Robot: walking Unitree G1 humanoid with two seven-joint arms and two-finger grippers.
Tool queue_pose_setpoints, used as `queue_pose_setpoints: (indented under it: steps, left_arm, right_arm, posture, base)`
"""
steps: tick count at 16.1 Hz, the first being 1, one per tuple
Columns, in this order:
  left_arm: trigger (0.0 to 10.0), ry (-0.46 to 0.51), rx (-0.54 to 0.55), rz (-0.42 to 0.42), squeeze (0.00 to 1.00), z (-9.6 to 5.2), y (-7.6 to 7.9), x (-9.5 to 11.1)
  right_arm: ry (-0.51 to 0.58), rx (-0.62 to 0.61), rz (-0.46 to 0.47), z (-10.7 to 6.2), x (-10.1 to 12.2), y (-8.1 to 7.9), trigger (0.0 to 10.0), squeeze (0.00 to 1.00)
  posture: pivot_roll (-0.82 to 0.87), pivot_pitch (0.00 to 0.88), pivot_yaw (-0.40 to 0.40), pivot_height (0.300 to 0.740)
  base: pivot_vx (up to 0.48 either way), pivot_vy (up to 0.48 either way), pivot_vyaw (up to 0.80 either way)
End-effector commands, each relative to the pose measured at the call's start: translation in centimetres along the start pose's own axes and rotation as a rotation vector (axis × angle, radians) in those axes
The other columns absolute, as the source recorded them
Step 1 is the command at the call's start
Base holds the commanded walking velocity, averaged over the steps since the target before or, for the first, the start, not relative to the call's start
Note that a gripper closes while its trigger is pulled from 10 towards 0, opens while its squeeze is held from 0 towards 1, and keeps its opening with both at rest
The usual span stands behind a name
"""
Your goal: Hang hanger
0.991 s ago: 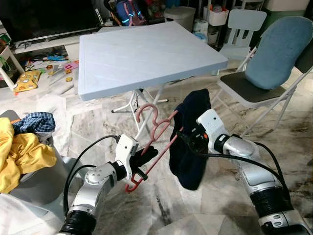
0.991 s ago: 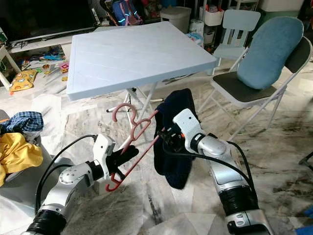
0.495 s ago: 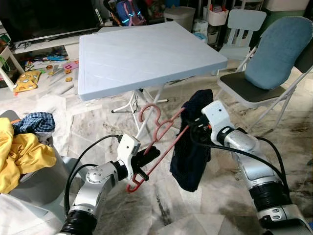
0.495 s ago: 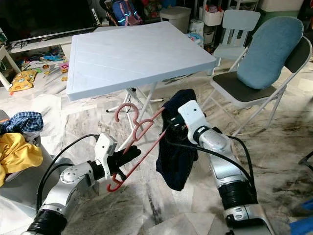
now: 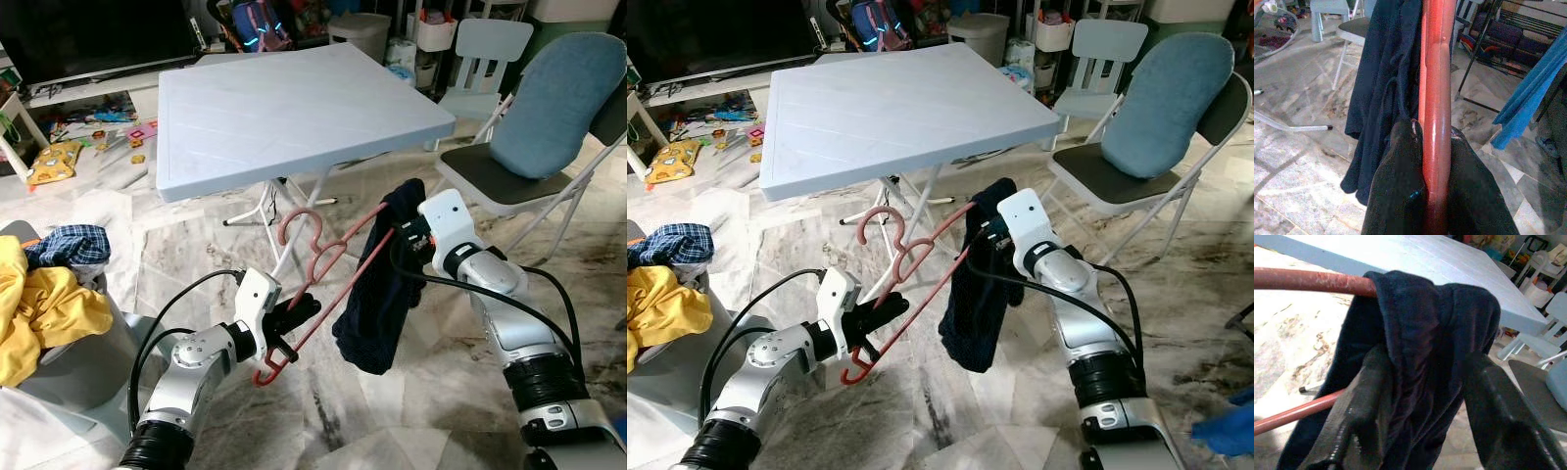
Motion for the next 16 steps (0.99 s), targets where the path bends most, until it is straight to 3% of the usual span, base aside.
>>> queue_pose_setpoints:
  steps: [1,13,16]
  left_arm:
    - [0.0,0.045,-0.005,0.033,0.0,-0.04,-0.15,1.38]
    - [0.0,0.042,-0.006,0.041,0.0,-0.08,-0.15,1.28]
    - [0.0,0.032,-0.013,0.053,0.0,-0.18,0.02,1.06]
  right_arm:
    - [0.027,-0.019,0.007,0.27,0.85,0.42,0.0,0.0]
    - [0.034,-0.032,0.055,0.53,0.68,0.78,0.0,0.0]
    - [0.044,-0.065,0.111,0.62,0.77,1.28,0.0,0.0]
  posture:
    - [-0.21,0.0,0.033,0.74]
    - [-0.21,0.0,0.03,0.74]
    - [-0.21,0.0,0.031,0.74]
  base:
    - [0.0,0.0,0.0]
    - [0.0,0.0,0.0]
    - [0.0,0.0,0.0]
Point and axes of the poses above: a point about 5 cm out from each wrist's last joint towards the gripper, its own z axis pointing out of the wrist towards the gripper, its own x axis along the axis of the wrist's last joint, y = z × x, the point moved 4 cm from there along z, pointing out of the wrist towards the gripper, and after that the axes turned 7 degrees about z, right-handed, at the moved point
